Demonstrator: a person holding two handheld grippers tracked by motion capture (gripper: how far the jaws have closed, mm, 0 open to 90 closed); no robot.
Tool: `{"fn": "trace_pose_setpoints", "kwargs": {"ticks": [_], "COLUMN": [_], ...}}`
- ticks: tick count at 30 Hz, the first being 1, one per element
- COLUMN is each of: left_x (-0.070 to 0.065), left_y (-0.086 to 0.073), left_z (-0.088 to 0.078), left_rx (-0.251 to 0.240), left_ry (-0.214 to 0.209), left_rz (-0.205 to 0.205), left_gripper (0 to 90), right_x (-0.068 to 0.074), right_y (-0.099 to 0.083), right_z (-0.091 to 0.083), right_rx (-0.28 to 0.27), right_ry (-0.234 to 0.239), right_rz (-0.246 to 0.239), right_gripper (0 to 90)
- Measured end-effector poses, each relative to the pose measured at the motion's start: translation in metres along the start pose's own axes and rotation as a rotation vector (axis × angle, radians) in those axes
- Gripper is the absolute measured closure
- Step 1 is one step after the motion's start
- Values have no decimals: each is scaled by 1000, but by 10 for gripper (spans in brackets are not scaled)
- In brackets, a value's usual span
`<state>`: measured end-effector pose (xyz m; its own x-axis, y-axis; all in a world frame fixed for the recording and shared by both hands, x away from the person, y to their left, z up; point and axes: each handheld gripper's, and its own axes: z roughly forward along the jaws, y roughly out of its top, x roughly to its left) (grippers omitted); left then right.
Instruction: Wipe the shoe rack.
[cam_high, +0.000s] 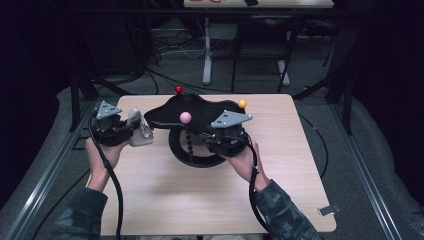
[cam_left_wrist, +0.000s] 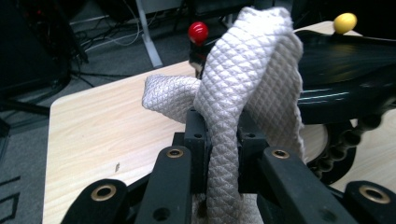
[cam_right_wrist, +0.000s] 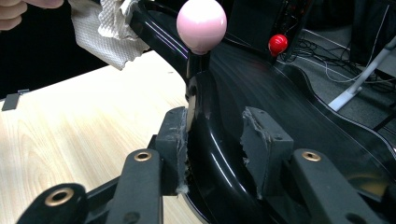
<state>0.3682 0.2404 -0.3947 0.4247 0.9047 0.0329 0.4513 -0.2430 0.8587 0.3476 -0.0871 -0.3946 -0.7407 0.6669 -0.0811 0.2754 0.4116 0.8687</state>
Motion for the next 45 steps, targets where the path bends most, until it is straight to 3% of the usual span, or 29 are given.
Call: {"fn": "trace_pose_setpoints", "kwargs": {"ticks": [19, 25, 34, 41, 45], "left_x": [-43, -62, -89, -89, -80], "left_y": [12, 14, 15, 4, -14], "left_z": [-13, -6, 18, 23, 22], "left_rx": [-35, -42, -24, -4, 35], "left_ry": [-93, -138, -206, -226, -212], "left_rz": [99, 123, 143, 130, 124], "left_gripper": [789, 789, 789, 790, 789], "right_x": [0, 1, 1, 1, 0], "right_y": [0, 0, -1, -1, -1], "right_z": [0, 0, 0, 0, -1], "right_rx": [-5, -6, -9, -10, -3], "right_ry": [-4, -6, -10, -9, -19], "right_rz": [1, 2, 0, -2, -3], "right_gripper": [604, 604, 604, 604, 604]}}
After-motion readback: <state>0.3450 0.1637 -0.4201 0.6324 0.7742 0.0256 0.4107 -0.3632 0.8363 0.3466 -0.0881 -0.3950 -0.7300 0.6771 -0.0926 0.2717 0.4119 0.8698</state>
